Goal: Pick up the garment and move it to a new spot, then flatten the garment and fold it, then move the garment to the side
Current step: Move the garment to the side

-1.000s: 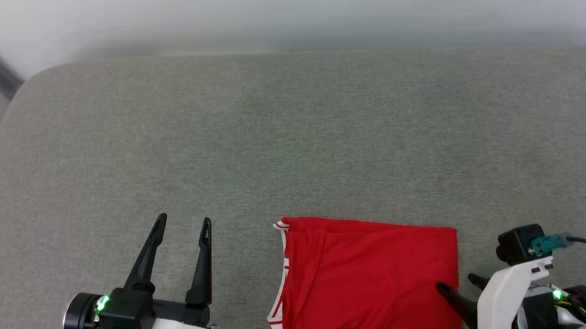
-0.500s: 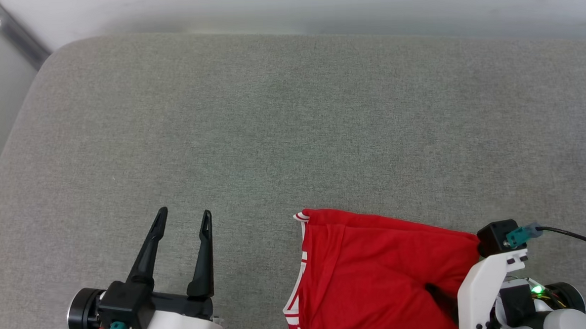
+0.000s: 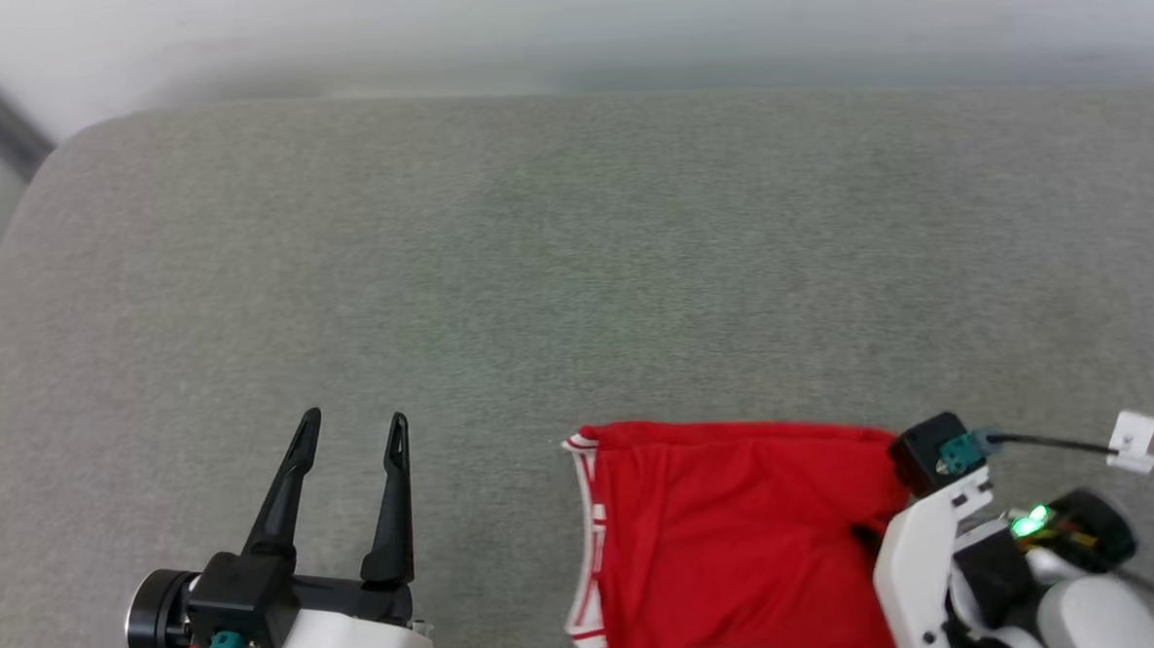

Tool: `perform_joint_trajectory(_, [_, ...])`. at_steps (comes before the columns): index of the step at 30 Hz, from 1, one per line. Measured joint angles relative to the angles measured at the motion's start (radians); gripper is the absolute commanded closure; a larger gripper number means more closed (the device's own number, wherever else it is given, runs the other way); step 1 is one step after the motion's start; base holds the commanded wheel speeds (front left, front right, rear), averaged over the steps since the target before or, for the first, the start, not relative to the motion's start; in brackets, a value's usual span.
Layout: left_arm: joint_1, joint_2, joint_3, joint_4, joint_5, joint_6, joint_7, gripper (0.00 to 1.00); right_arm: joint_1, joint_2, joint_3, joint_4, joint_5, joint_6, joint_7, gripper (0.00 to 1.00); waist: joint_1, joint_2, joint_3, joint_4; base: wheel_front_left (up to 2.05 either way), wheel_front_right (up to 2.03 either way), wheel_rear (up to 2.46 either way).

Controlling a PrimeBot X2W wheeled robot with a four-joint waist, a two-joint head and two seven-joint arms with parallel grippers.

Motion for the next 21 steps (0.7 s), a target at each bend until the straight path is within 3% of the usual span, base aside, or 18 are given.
perform_joint_trajectory(4, [0.0,0.0,-0.017,-0.001,0.0,0.0,0.0,0.0,-0.067,-0.16,0.09,-0.086,-0.048,0.0,0.01,1.0,0.0,0.0,-0.003,-0.057,0.0,0.0,0.0])
perform_joint_trajectory(12, [-0.068,-0.001,-0.101,0.004,0.021,-0.005,0.0,0.0,-0.259,-0.554,0.282,-0.165,-0.121,0.0,-0.032,1.0,0.0001,0.0,0.032,-0.187,0.0,0.0,0.0])
perform_joint_trajectory(21, [-0.199,0.013,-0.189,-0.001,0.055,-0.011,0.0,0.0,-0.414,-0.761,0.261,-0.068,-0.162,0.0,-0.182,1.0,0.0002,0.0,0.17,-0.285,0.0,0.0,0.0])
